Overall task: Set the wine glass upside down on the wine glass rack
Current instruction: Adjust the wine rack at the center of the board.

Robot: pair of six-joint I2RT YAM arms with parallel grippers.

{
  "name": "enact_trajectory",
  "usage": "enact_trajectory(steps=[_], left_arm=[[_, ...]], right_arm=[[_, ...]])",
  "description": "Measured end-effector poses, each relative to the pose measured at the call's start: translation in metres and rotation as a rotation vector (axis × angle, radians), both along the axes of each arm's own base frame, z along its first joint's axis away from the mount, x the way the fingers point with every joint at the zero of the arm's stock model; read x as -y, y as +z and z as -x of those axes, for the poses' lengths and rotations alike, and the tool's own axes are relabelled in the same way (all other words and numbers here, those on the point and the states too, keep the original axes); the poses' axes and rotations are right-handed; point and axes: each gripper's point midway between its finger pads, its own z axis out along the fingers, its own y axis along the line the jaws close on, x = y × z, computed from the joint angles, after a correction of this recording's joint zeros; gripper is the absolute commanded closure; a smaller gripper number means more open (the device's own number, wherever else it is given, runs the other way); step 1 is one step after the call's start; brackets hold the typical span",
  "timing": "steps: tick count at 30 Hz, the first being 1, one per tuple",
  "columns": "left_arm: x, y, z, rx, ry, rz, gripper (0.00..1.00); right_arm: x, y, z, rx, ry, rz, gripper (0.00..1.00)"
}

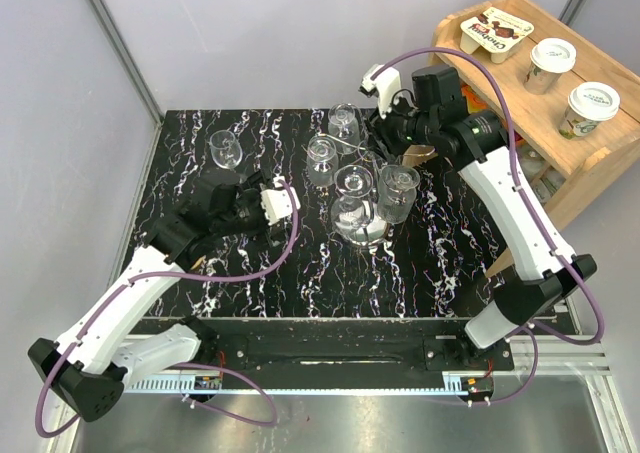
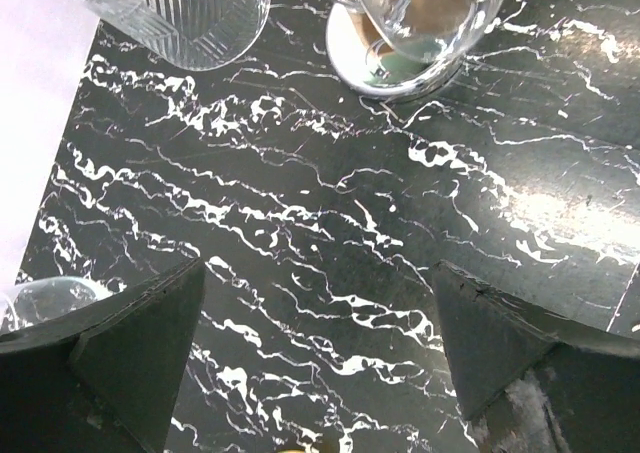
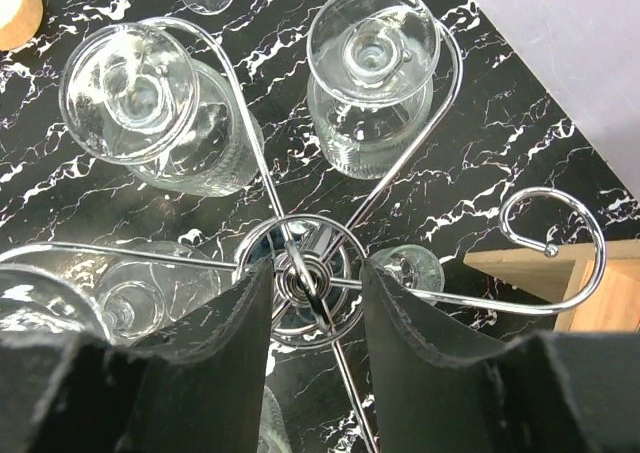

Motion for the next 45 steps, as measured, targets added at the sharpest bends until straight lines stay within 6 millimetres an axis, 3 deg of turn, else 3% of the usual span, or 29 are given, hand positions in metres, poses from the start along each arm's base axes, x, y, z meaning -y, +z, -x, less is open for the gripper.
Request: enact_trajectory(steps=[2,7,12,21,37,45], left_arm=[[-0.004,0.001,-0.001,0.006,0.014,-0.014,0.01],[-0.012,0.0,-0.007,0.02,0.051,-0.044,0.01],[-0.023,0.005,-0.015,0.044,0.112,-0.066,0.01],[-0.047,0.021,-0.036,0.099,0.255,-0.077,0.01],[-0.065,0.041,-0.081,0.135,0.463,-0.059,0.01],[-0.089,0.074,-0.101,0.195,0.606,-0.013,0.01]], right_arm=[[-0.002,-0.001,-0.004,-0.002,0.0,0.001,0.58],[-0.005,-0.004,-0.008,-0.014,-0.003,-0.001,0.85],[-0.008,-0.004,-0.006,-0.029,-0.001,-0.019,1.0],[-0.009,-0.003,-0.009,-0.003,-0.067,-0.086,1.0],[-0.02,0.0,-0.015,0.044,-0.25,-0.212,1.0],[-0.02,0.001,-0.018,0.046,-0.329,-0.245,1.0]])
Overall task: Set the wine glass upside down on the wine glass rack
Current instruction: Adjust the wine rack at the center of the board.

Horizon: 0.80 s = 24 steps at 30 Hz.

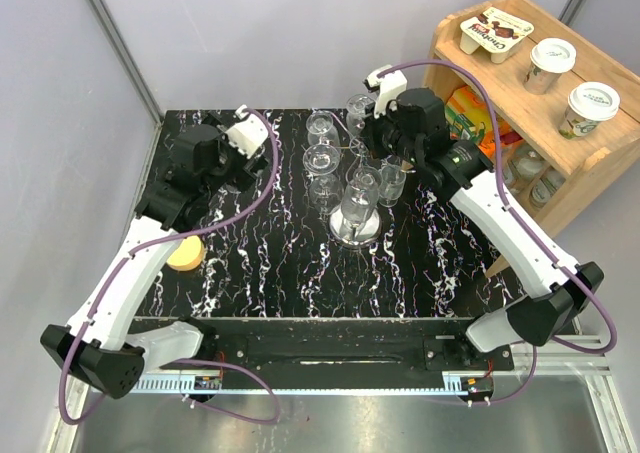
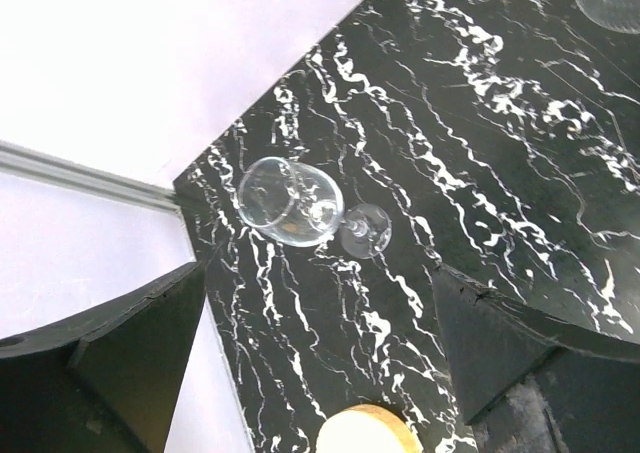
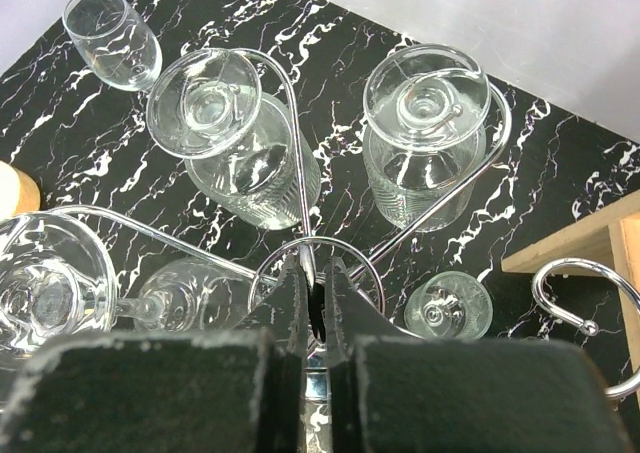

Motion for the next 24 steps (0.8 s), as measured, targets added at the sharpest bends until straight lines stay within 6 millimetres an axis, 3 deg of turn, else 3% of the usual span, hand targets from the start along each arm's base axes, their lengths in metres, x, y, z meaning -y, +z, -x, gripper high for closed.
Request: enact_trajectory(steps=[7,16,19,24], left_arm=[[-0.009,0.017,-0.013,0.034,0.066,0.025,0.01],[-0.01,0.016,-0.016,0.028,0.076,0.026,0.01],[-0.01,0.016,-0.017,0.027,0.078,0.025,0.01],[-0.009,0.016,-0.019,0.025,0.077,0.025,0.01]], right_arm=[[0.001,0.0,0.0,-0.015,-0.043,-0.045,0.96],[-0.004,-0.001,0.007,-0.039,-0.037,-0.111,0.72],[-0.007,-0.003,0.012,-0.06,-0.024,-0.137,0.55],[-0.005,-0.012,0.018,-0.083,-0.015,-0.12,0.47]])
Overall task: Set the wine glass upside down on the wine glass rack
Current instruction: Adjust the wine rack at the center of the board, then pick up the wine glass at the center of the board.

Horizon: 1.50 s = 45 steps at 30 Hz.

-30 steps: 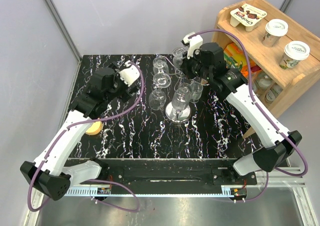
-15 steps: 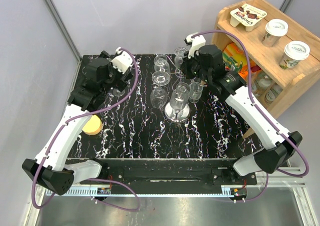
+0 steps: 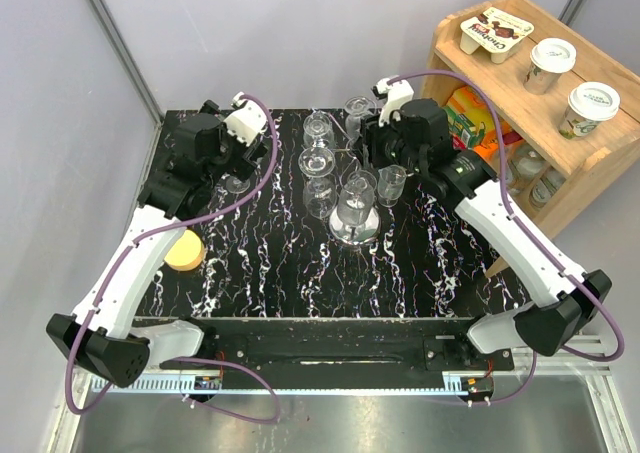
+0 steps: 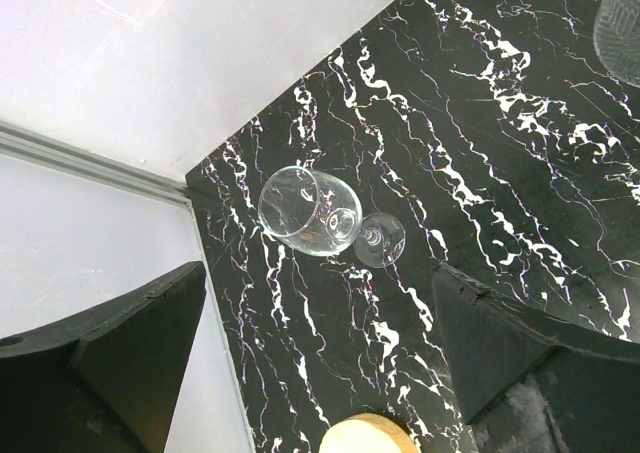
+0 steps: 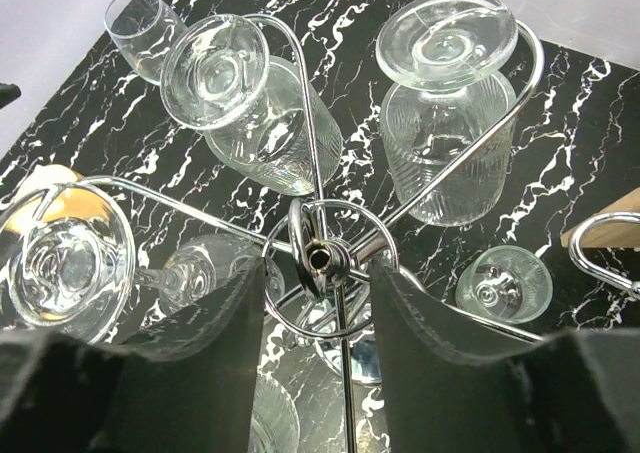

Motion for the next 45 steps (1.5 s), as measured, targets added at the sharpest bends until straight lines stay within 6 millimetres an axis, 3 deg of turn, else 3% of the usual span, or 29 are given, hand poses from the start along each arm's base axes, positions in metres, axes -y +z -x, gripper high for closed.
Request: enact_trajectory(steps=[5,14,21,27,31,36,41,45], left_arm=[[0.0,-0.001,-0.001,-0.003,0.001,-0.001,0.01],[-0.005,0.011,-0.006,0.018,0.014,0.011,0.01],[-0.021,0.037,-0.013,0.051,0.038,0.06,0.01],[-0.051,0.038,-0.036,-0.042,0.06,0.051,0.01],[-0.065,0.02,-0.061,-0.158,0.029,-0.007,0.02],[-0.068,-0.03,-0.088,-0.348,-0.048,-0.106,0.03],[-0.064,-0.079,-0.092,-0.511,-0.147,-0.17,0.03],[-0.063,-0.09,-0.089,-0.56,-0.207,-0.206,0.03]], right_arm=[[0.004,0.003,0.005,0.022,0.019,0.03,0.37],[0.027,0.034,0.012,0.119,0.009,0.129,0.35],[0.075,0.083,0.038,0.276,-0.076,0.179,0.38],[0.119,0.12,0.064,0.401,-0.151,0.188,0.39],[0.134,0.116,0.071,0.411,-0.172,0.228,0.39],[0.134,0.096,0.065,0.372,-0.165,0.277,0.4],[0.131,0.071,0.055,0.311,-0.151,0.329,0.41],[0.131,0.061,0.051,0.288,-0.15,0.353,0.41]])
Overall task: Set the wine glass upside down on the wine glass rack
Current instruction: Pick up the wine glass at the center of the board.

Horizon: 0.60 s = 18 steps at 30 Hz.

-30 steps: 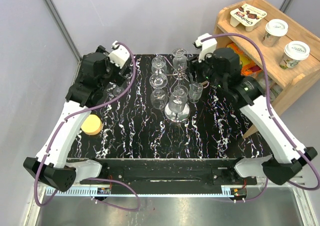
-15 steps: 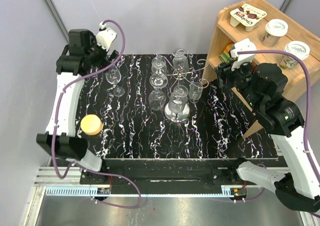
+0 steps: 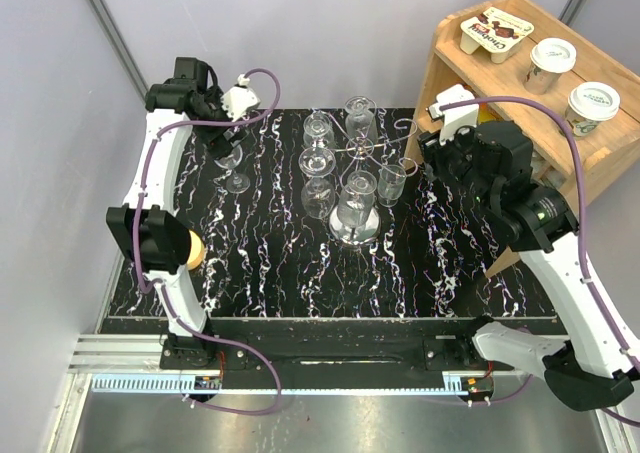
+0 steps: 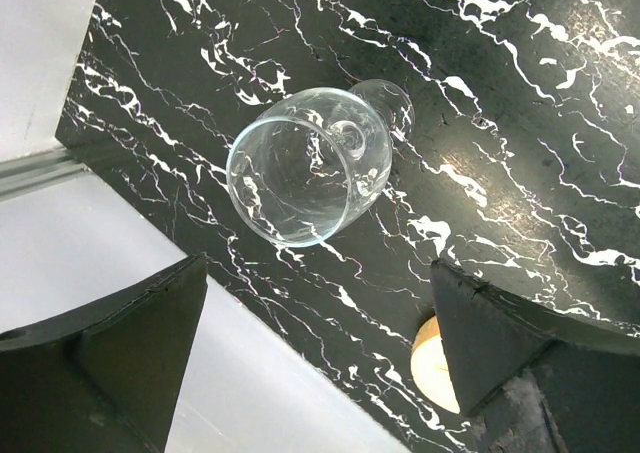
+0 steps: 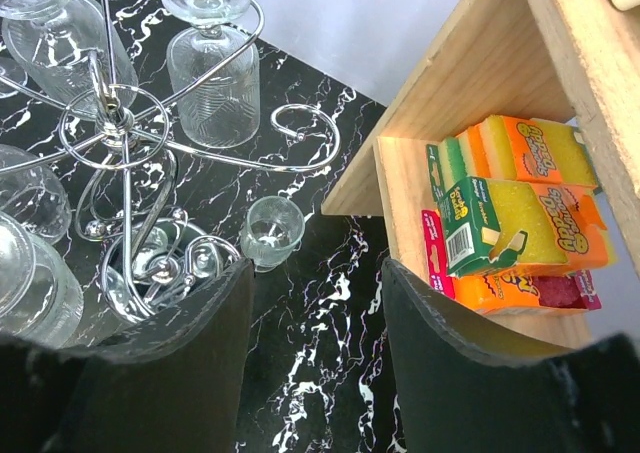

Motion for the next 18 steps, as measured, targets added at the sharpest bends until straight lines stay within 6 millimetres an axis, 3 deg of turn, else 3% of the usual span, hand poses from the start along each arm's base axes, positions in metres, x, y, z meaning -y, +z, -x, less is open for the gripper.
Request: enact_trajectory(steps=[10,18], left_arm=[[0.003,-0.009,0.001,-0.031,-0.08,-0.021,0.05],[0.009,-0.024,0.0,-0.071,-0.156,-0.019,0.24]], right_arm=[[-0.007,-0.013,-0.009,-0.039,0.015,0.017,0.42],[-0.007,-0.018,-0.014,-0.054,0.009,0.024,0.42]])
